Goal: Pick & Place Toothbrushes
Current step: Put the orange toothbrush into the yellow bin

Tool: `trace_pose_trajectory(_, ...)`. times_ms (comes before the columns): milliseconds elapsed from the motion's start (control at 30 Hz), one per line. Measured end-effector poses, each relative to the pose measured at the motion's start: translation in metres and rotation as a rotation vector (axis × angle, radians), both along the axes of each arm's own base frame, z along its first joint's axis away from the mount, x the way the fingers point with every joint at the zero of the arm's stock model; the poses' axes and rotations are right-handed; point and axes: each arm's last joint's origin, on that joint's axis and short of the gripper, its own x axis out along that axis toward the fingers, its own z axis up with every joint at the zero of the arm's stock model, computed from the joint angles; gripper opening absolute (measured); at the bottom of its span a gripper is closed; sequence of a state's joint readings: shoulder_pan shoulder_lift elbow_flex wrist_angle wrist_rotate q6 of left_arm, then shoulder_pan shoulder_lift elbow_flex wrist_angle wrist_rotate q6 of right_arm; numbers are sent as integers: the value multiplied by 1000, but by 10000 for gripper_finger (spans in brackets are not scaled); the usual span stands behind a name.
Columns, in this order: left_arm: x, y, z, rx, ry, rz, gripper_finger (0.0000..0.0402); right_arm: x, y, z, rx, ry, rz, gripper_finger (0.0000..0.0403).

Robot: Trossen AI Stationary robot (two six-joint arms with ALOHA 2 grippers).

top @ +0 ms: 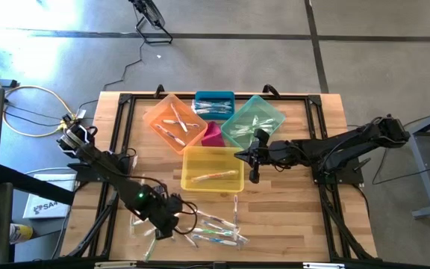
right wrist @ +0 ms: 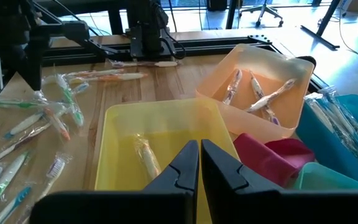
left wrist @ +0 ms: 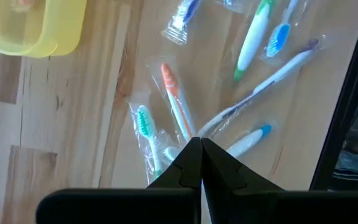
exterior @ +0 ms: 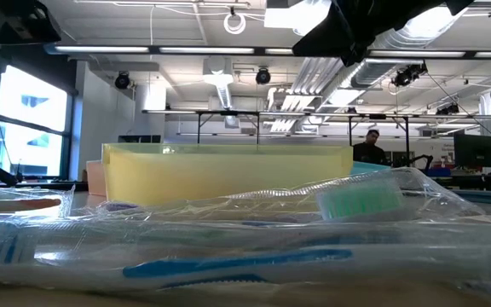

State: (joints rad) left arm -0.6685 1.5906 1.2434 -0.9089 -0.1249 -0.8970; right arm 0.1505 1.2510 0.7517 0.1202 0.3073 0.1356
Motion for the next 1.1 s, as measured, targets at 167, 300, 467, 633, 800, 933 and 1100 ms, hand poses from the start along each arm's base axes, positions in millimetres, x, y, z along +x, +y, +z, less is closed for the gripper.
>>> trace_pose_trajectory(167, 2, -1, 2, -18, -32, -1, 0, 0, 0, 0, 3, -1, -1, 10)
trace_pose_trajectory(300, 4, -2, 2, -9, -56, -24, 3, 0, 0, 0, 18, -6, -7, 10)
trace_pose_trajectory(467, 3, -1, 2, -3, -44, -10, 41, 0, 0, 0, 25, -7, -9, 10)
trace_pose_trajectory(633, 6, -3, -5, 25, -35, 15, 106, 0, 0, 0, 24, -7, -9, 10)
trace_pose_trajectory(800, 11, -8, -19, 23, 12, 6, 132, 0, 0, 0, 24, 0, -9, 10)
trace_pose_trajectory(933, 16, -13, -36, 31, 72, -11, 128, 0, 0, -1, 28, 3, -3, 10)
trace_pose_trajectory(1100, 19, -16, -50, 51, 113, -16, 120, 0, 1, -1, 34, 5, 10, 10)
